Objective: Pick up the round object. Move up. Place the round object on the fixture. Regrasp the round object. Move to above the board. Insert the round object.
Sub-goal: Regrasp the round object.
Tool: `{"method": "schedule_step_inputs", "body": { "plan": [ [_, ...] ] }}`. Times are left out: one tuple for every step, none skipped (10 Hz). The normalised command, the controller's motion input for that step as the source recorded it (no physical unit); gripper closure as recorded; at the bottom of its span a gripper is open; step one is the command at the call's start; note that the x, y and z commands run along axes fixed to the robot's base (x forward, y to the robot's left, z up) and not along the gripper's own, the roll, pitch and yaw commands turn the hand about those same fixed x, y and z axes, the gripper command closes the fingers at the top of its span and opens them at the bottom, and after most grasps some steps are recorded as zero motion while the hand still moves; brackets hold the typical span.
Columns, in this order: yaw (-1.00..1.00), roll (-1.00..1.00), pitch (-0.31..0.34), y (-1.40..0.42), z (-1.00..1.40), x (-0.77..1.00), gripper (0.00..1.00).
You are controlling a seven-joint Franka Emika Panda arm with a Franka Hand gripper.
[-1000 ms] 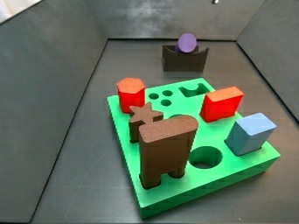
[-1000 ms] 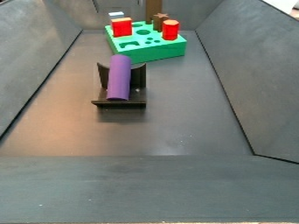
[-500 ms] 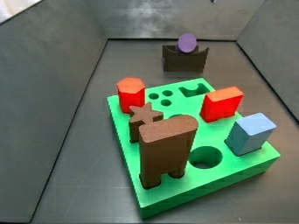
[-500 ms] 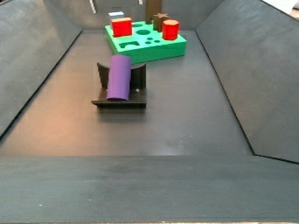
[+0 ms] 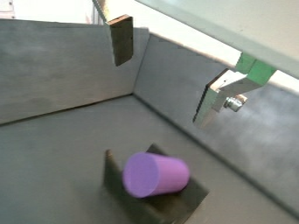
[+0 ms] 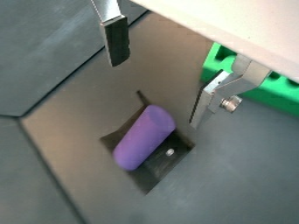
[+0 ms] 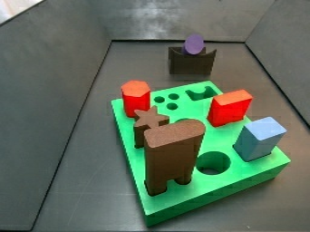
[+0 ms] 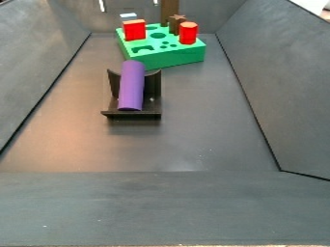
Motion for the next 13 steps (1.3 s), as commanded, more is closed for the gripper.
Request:
{"method": "schedule_step_inputs", "body": {
  "plan": [
    [0.01,1.0,-0.051,-0.02,-0.01,0.01,0.0],
    [0.0,1.0,-0.036,-0.02,-0.01,0.03,0.0],
    [0.0,1.0,-0.022,-0.03,-0.01,0.04,0.0],
    [0.0,1.0,-0.007,-0.03,-0.01,0.05,0.0],
    [0.0,1.0,0.029,-0.03,-0.01,0.06,0.0],
    [0.01,0.93,0.061,-0.03,-0.01,0.07,0.0],
    [0.02,0.66,0.098,-0.03,-0.02,0.08,0.0],
    [0.04,0.46,0.121,-0.04,-0.01,0.09,0.0],
    [0.07,0.27,0.13,-0.03,-0.01,0.08,0.0],
    [0.1,0.24,0.131,0.08,-1.0,0.03,0.0],
    [0.12,0.21,0.113,0.08,-1.0,0.03,0.0],
    [0.14,0.17,0.077,0.07,-1.0,0.05,0.0],
    [0.15,0.13,0.052,0.06,-1.0,0.06,0.0]
  ]
}}
